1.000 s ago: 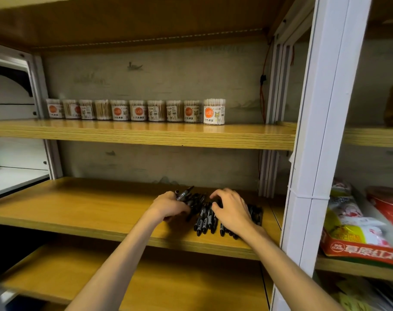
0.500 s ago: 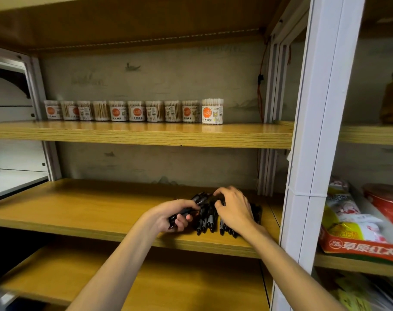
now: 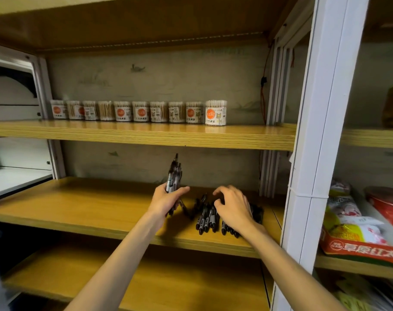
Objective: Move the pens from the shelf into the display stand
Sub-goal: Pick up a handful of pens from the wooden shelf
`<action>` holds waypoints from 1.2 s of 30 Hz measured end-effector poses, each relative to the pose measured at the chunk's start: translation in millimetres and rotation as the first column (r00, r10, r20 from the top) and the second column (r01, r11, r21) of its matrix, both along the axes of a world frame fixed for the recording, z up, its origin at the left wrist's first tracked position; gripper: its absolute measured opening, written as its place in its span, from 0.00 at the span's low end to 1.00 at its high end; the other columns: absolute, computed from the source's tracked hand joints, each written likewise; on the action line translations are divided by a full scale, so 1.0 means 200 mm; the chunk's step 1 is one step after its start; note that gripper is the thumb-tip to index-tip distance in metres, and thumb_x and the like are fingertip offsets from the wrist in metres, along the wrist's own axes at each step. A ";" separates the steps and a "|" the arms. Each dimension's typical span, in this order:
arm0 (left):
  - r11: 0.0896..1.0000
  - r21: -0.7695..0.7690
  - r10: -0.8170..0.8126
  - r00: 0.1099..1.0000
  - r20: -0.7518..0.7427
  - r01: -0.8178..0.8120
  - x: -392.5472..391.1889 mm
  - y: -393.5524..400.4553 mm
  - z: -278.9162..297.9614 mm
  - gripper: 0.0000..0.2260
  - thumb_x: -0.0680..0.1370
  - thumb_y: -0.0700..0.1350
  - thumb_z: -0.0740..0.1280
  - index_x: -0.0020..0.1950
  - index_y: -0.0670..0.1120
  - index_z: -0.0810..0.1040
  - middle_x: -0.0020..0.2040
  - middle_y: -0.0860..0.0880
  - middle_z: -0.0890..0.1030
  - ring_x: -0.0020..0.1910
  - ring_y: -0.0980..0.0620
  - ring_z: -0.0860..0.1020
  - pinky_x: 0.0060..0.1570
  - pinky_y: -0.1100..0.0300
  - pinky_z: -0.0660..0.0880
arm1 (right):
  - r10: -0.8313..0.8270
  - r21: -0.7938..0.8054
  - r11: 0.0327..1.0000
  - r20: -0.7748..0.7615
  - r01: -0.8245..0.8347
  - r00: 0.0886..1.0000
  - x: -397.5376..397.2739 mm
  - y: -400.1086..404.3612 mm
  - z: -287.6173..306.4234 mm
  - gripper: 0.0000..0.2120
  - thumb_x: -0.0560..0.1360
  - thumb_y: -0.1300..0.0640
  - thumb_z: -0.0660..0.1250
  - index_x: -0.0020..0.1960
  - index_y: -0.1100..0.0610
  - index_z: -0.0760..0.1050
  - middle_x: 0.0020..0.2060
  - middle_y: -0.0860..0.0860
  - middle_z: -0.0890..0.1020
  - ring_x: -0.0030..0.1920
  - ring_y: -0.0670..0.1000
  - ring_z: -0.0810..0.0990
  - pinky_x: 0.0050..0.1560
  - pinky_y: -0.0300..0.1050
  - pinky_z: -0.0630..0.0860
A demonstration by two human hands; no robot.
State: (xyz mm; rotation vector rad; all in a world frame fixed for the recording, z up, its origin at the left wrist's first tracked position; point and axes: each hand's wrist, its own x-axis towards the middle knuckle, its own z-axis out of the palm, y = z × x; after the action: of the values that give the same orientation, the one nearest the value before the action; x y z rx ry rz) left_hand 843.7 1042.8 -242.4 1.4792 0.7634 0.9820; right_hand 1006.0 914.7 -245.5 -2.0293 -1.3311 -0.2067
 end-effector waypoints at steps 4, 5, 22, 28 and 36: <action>0.970 0.111 0.205 0.974 0.093 -0.215 -0.02 0.05 -0.06 0.09 0.74 0.45 0.76 0.39 0.46 0.78 0.26 0.55 0.74 0.28 0.56 0.70 0.29 0.62 0.68 | 0.012 0.000 1.000 0.012 -0.012 1.000 -0.01 0.01 0.01 0.12 0.80 0.57 0.65 0.62 0.47 0.77 0.62 0.48 0.78 0.67 0.51 0.74 0.69 0.52 0.69; 0.962 0.135 0.226 0.971 0.082 -0.236 -0.02 0.05 -0.08 0.08 0.74 0.44 0.76 0.39 0.47 0.79 0.28 0.55 0.77 0.29 0.56 0.73 0.31 0.64 0.70 | 0.014 -0.002 1.000 0.017 -0.014 1.000 -0.02 0.01 0.01 0.13 0.79 0.57 0.65 0.62 0.47 0.77 0.62 0.48 0.78 0.66 0.51 0.74 0.69 0.52 0.69; 0.933 0.155 0.330 0.944 -0.011 -0.324 -0.03 0.05 -0.16 0.10 0.72 0.42 0.78 0.38 0.46 0.77 0.34 0.50 0.81 0.35 0.52 0.80 0.36 0.59 0.74 | 0.038 -0.005 0.999 0.060 -0.037 0.997 -0.05 -0.02 0.03 0.12 0.80 0.56 0.65 0.61 0.47 0.77 0.62 0.47 0.77 0.66 0.50 0.73 0.68 0.50 0.68; 0.885 0.228 0.423 0.906 -0.029 -0.406 -0.04 0.02 -0.12 0.14 0.76 0.44 0.74 0.35 0.45 0.73 0.30 0.47 0.80 0.27 0.55 0.79 0.28 0.60 0.75 | 0.038 -0.009 0.999 0.055 -0.038 0.998 -0.06 -0.04 0.03 0.11 0.80 0.56 0.65 0.61 0.46 0.76 0.63 0.47 0.77 0.67 0.50 0.72 0.69 0.49 0.67; 0.911 0.260 0.369 0.916 -0.161 -0.321 -0.04 -0.02 -0.14 0.14 0.76 0.43 0.75 0.35 0.47 0.73 0.32 0.49 0.76 0.28 0.54 0.71 0.23 0.67 0.63 | 0.047 -0.012 0.999 0.057 -0.046 0.997 -0.09 -0.08 0.03 0.11 0.80 0.55 0.64 0.61 0.46 0.77 0.61 0.46 0.76 0.65 0.49 0.73 0.67 0.49 0.68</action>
State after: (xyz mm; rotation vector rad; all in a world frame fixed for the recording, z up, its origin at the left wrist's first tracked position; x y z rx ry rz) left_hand 835.7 1038.4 -271.0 1.6993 1.1239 1.2282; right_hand 987.3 898.4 -239.9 -2.0123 -1.4159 -0.2386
